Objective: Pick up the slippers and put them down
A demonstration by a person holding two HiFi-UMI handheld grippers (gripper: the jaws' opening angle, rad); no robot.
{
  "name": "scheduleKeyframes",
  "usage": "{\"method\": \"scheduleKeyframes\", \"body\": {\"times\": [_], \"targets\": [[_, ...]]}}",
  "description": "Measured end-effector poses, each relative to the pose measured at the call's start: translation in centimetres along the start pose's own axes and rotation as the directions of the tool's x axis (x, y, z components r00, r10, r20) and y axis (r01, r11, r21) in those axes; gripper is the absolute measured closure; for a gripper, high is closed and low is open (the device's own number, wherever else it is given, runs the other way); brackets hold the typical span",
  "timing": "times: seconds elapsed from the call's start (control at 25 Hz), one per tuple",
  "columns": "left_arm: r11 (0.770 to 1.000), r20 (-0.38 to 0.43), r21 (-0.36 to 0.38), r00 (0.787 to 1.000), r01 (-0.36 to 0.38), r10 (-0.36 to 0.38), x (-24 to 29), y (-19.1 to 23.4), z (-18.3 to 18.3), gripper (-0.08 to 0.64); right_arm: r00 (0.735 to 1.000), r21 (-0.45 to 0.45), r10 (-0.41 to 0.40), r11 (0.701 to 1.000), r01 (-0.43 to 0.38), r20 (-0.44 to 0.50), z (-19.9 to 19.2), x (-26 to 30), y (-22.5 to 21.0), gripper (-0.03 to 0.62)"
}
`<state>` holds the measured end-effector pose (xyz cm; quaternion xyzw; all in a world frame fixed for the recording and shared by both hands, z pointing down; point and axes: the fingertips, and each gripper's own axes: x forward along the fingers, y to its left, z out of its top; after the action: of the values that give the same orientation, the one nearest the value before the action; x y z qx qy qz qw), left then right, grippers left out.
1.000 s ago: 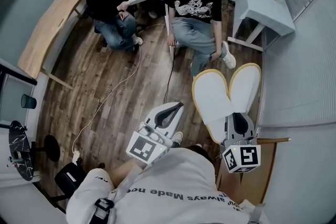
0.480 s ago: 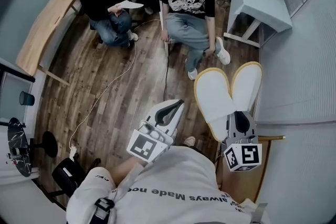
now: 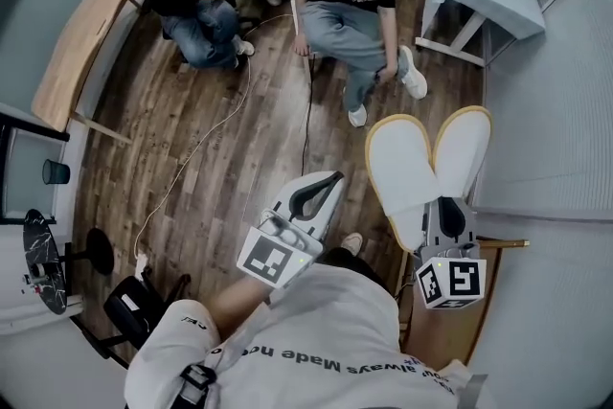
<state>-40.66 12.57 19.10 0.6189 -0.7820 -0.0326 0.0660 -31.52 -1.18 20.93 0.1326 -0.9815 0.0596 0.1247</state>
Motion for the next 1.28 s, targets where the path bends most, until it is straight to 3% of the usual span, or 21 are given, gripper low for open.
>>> {"method": "scheduleKeyframes", "body": {"times": [0.32,0.8,1.04,1.28], "targets": [[1.0,-0.053,-0.001,0.999,0.0,0.0,0.9,1.8,-1.9,0.549,0.999,0.021,-0.016,1.0,0.017,-0.037,-1.6,0.9,-0.4,0.569],[0.999,-0.109,-0.007,0.994,0.032,-0.033,3.9,2.9,-8.5,0.549,0.993,0.057,-0.039,0.997,0.046,-0.111,-8.3,3.3,-2.9,0.569],[0.998,-0.14,-0.009,0.988,0.056,-0.057,4.2,2.1,-13.2,0.549,0.989,0.072,-0.042,0.996,0.053,-0.145,-13.2,3.3,-3.6,0.569],[0.998,-0.177,-0.006,0.982,0.062,-0.062,5.9,2.3,-20.5,0.549,0.987,0.088,-0.036,0.995,0.05,-0.154,-20.0,5.3,-5.6,0.569]]}}
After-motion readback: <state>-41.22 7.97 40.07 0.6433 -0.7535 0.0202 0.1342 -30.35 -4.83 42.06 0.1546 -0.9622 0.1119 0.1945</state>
